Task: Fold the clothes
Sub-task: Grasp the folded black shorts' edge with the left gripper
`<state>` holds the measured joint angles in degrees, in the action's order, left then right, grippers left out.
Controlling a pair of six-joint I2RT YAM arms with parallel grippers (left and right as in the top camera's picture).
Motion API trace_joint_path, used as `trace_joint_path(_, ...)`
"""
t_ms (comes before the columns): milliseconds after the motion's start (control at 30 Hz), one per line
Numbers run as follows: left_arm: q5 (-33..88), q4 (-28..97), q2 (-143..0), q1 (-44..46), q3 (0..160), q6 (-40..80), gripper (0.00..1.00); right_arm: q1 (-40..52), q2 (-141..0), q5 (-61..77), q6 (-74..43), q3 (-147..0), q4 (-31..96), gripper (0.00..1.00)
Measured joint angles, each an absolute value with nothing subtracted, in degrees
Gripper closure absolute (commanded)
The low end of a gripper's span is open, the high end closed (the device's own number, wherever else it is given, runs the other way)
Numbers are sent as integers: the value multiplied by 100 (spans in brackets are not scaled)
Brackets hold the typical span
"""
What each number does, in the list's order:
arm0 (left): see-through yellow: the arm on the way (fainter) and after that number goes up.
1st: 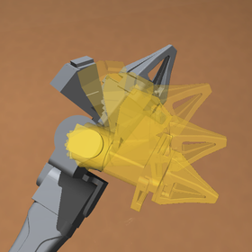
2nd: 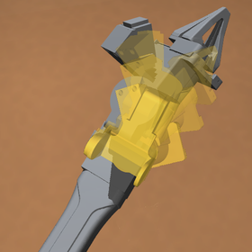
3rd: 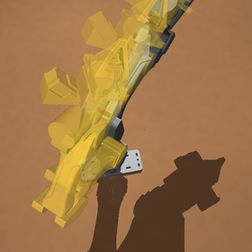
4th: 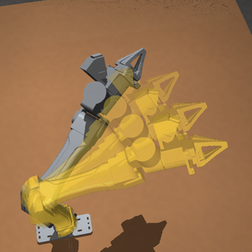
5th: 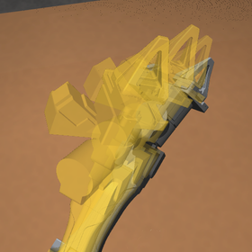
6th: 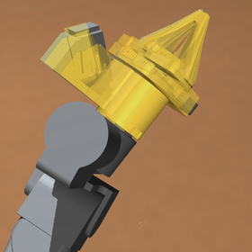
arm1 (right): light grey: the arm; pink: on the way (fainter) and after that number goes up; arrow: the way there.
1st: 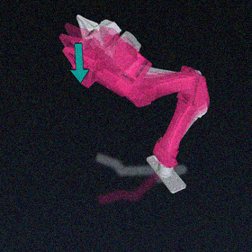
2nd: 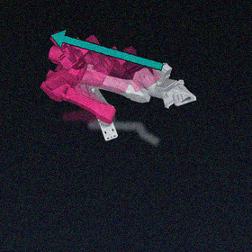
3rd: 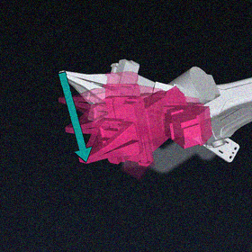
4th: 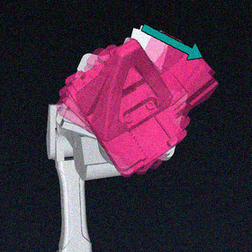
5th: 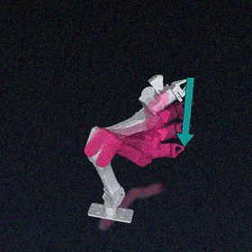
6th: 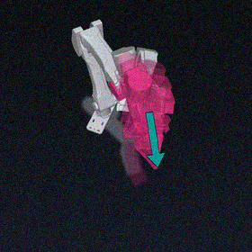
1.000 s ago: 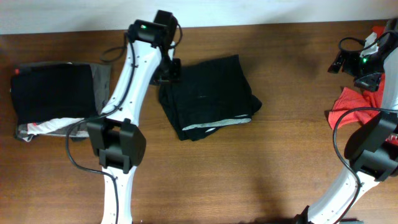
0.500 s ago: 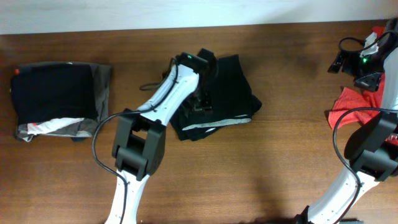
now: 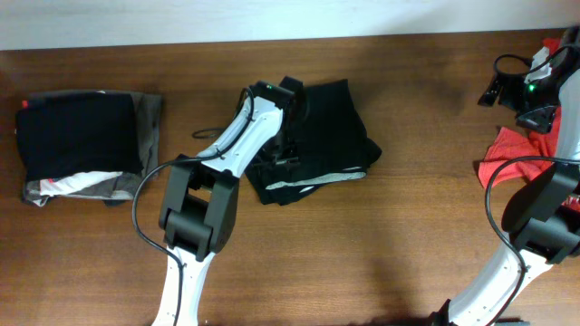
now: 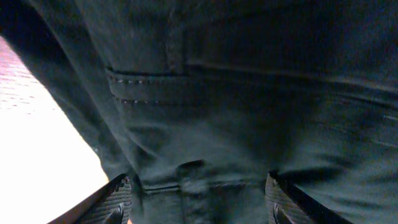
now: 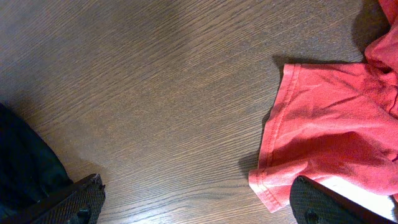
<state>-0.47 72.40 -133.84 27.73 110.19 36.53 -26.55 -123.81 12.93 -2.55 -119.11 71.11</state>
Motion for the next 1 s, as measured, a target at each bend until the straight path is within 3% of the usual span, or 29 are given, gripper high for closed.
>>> trace_joint_path(367, -231, 7332, -13253, 2707, 10578, 3706, 25, -2655, -12381, 1293, -257, -11911, 7113, 1)
trace_joint_path(533, -434, 7430, -13229, 2698, 10556, 3553, 1, -2655, -12381, 1293, -255, -11909, 7113, 1)
trace_joint_path(1000, -93, 7046, -13013, 2552, 10084, 3358, 1, -2655, -12381, 1293, -255, -11911, 7111, 1)
